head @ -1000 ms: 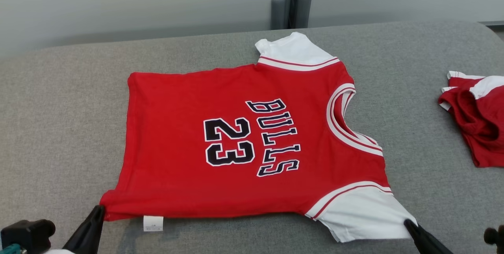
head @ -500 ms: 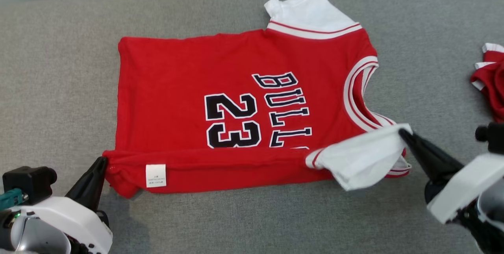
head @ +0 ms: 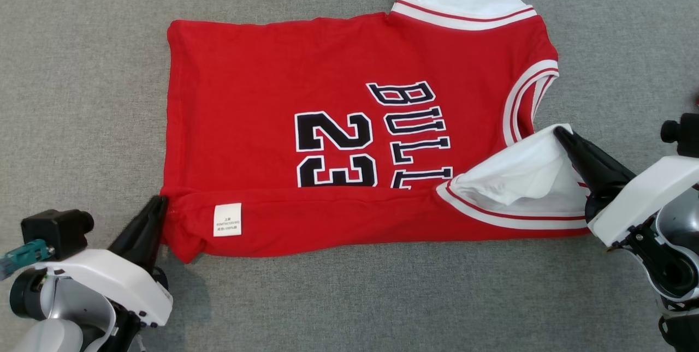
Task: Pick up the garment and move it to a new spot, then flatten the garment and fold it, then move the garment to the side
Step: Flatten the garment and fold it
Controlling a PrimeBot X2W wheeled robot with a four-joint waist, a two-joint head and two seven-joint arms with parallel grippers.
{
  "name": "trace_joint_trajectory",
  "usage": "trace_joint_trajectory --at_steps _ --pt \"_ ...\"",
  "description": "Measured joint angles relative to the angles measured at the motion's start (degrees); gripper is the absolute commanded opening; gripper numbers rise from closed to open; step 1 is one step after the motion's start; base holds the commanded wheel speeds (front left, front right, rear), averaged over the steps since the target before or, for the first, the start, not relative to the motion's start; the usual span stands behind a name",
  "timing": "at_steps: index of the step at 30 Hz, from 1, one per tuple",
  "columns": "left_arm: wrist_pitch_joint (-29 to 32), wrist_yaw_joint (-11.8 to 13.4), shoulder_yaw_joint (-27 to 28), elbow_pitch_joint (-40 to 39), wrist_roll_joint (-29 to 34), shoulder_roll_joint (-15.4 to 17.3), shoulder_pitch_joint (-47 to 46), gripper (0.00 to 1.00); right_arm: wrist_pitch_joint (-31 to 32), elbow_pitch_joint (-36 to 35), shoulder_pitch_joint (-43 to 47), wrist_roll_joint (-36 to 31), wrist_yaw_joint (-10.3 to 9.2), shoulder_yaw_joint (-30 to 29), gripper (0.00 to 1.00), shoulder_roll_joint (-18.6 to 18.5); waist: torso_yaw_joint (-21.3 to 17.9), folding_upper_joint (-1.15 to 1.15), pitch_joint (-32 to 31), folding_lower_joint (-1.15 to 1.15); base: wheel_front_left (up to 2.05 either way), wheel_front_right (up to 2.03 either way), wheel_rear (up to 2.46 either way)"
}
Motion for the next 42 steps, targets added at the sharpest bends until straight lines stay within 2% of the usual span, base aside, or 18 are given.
trace_joint_trajectory --at_steps 1,7,10,14,17,21,26,32,42 --pt "-0.81 -0.02 0.29 0.19 -0.01 -0.38 -0.30 1.00 -0.96 0.55 -0.12 1.02 0.00 -0.40 1.00 0.40 0.03 0.00 0.02 0.00 0.00 0.00 0.00" --pt "-7.95 0.07 3.10 1.09 -0.30 -3.89 -1.20 1.00 -8.03 1.48 0.82 5.23 0.00 -2.92 1.00 2.63 -0.01 0.00 -0.62 0.00 0.00 0.00 0.00" --pt "-12.22 1.34 4.56 1.32 0.70 -5.37 -1.25 1.00 -13.95 0.41 2.71 4.69 0.00 -4.22 1.00 3.42 -0.23 0.00 -1.33 0.00 0.00 0.00 0.00" --pt "-17.71 3.58 6.10 0.68 3.34 -6.99 -1.37 1.00 -22.59 -1.04 5.31 -0.26 0.00 -5.03 1.00 4.39 -0.70 0.00 -2.49 0.00 0.00 0.00 0.00" --pt "-19.83 5.14 7.16 -0.09 5.91 -8.04 -1.48 1.00 -27.64 -1.48 7.17 -4.45 0.00 -4.82 1.00 5.09 -1.09 0.00 -3.41 0.00 0.00 0.00 0.00" --pt "-21.02 6.04 8.36 -0.59 10.49 -8.60 -2.08 1.00 -32.73 -1.10 8.63 -9.71 0.00 -4.54 1.00 5.47 -1.53 0.00 -4.70 0.00 0.00 0.00 0.00" --pt "-21.37 3.89 7.58 1.23 16.61 -8.15 -2.31 1.00 -35.94 0.81 10.49 -16.59 0.00 -3.94 1.00 5.05 -1.82 0.00 -6.43 0.00 0.00 0.00 0.00" --pt "-21.39 0.74 7.06 4.83 21.97 -8.27 -2.12 1.00 -37.31 2.87 12.12 -21.73 0.01 -2.66 1.00 4.77 -1.96 0.00 -8.46 0.00 0.00 0.00 0.00" --pt "-21.39 -2.99 8.82 8.23 24.38 -11.28 -1.36 1.00 -37.55 4.16 13.11 -23.43 0.00 -1.86 1.00 5.39 -1.49 0.00 -10.76 0.00 0.00 0.00 0.00"
